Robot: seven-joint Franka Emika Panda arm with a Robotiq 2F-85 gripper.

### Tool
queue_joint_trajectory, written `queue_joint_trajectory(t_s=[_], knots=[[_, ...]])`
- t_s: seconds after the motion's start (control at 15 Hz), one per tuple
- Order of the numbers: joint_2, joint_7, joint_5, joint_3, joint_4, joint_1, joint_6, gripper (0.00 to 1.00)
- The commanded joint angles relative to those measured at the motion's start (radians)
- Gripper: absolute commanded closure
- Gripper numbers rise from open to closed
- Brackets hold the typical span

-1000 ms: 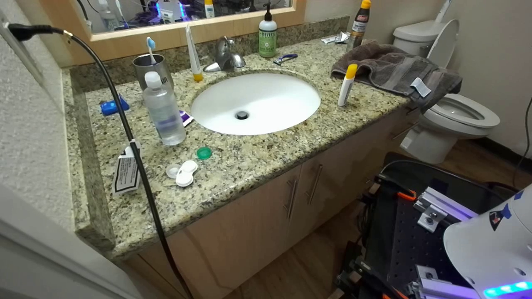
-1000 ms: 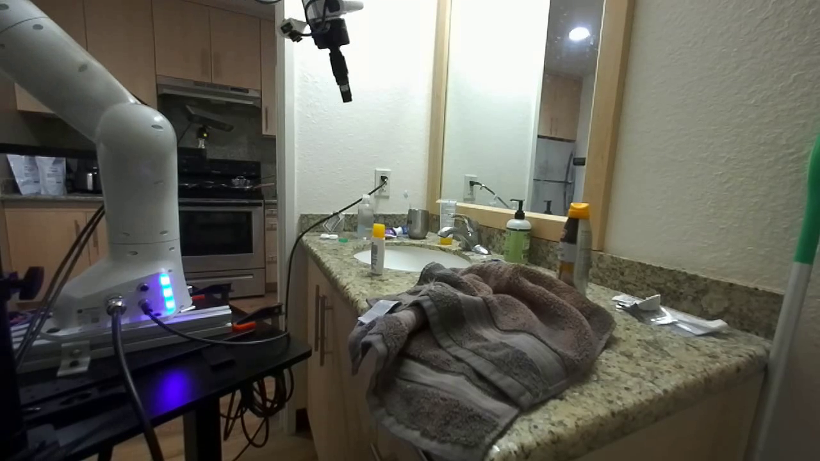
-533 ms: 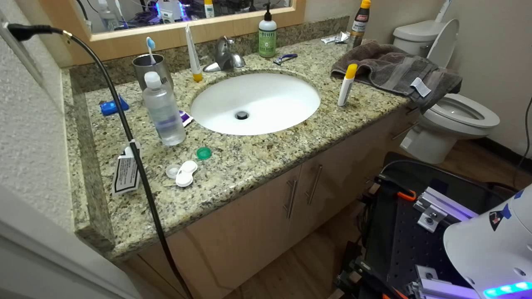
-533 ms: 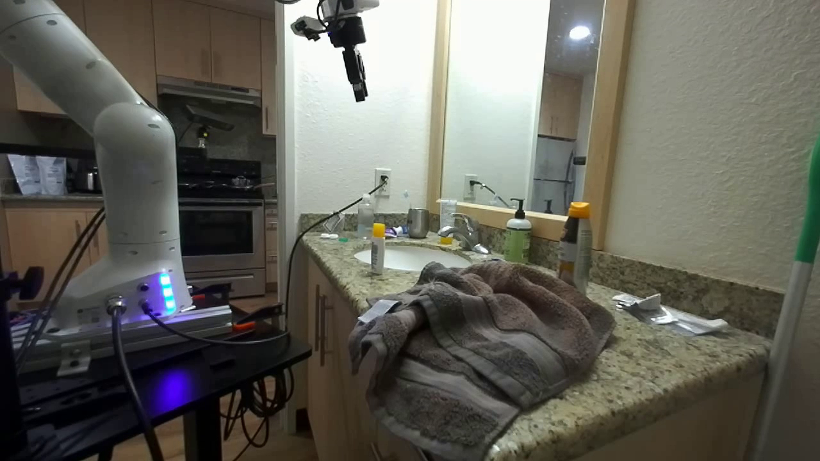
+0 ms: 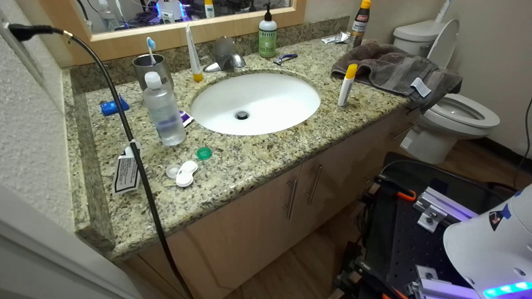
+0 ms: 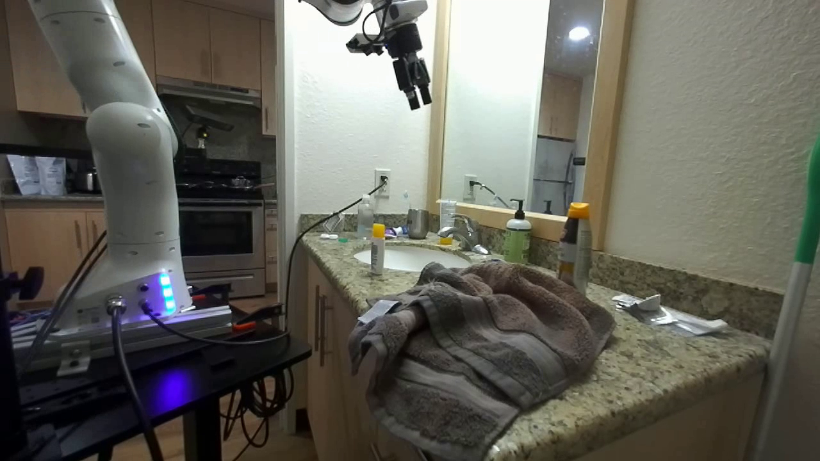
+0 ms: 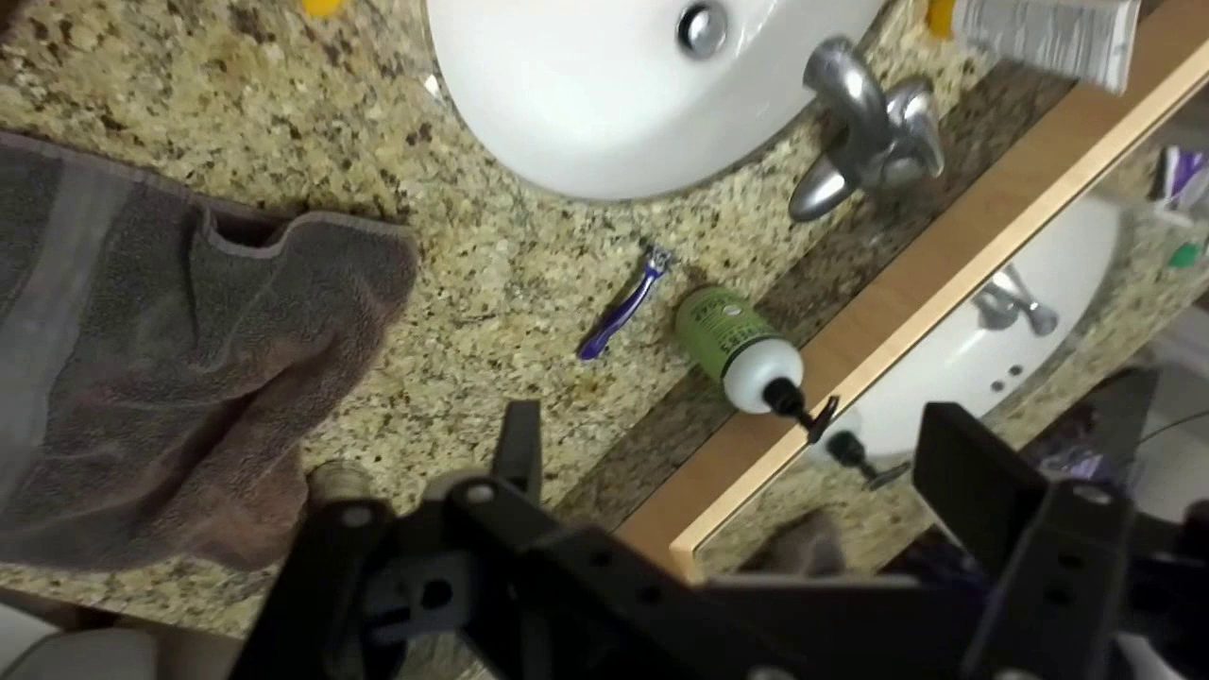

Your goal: Pick up the bottle with the yellow lid from the back right side of the counter and set it down on the front right side of the counter

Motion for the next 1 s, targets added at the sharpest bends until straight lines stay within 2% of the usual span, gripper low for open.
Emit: queue_joint_trajectory(t_s=[0.0, 0.2, 0.27, 0.47, 0.6, 0.67, 0.73, 0.8, 0.93], knots=[[0.237, 0.097, -0.011, -0.063, 0.236, -0.037, -0.021, 0.00], [0.391, 0.184, 0.003, -0.137, 0.400, -0.048, -0.072, 0.00], [0.286, 0.129, 0.000, -0.130, 0.277, -0.021, -0.014, 0.00], [0.385, 0.165, 0.004, -0.157, 0.371, -0.028, -0.033, 0.00], [0.381, 0.164, -0.015, -0.152, 0.352, -0.019, -0.010, 0.00], [0.406, 0.225, -0.051, -0.151, 0.367, -0.009, 0.005, 0.00], [0.446, 0.294, -0.063, -0.155, 0.405, -0.007, 0.014, 0.00], [0.517, 0.374, -0.058, -0.165, 0.492, -0.014, -0.039, 0.00], [0.631, 0.428, 0.000, -0.186, 0.617, -0.045, -0.076, 0.00]])
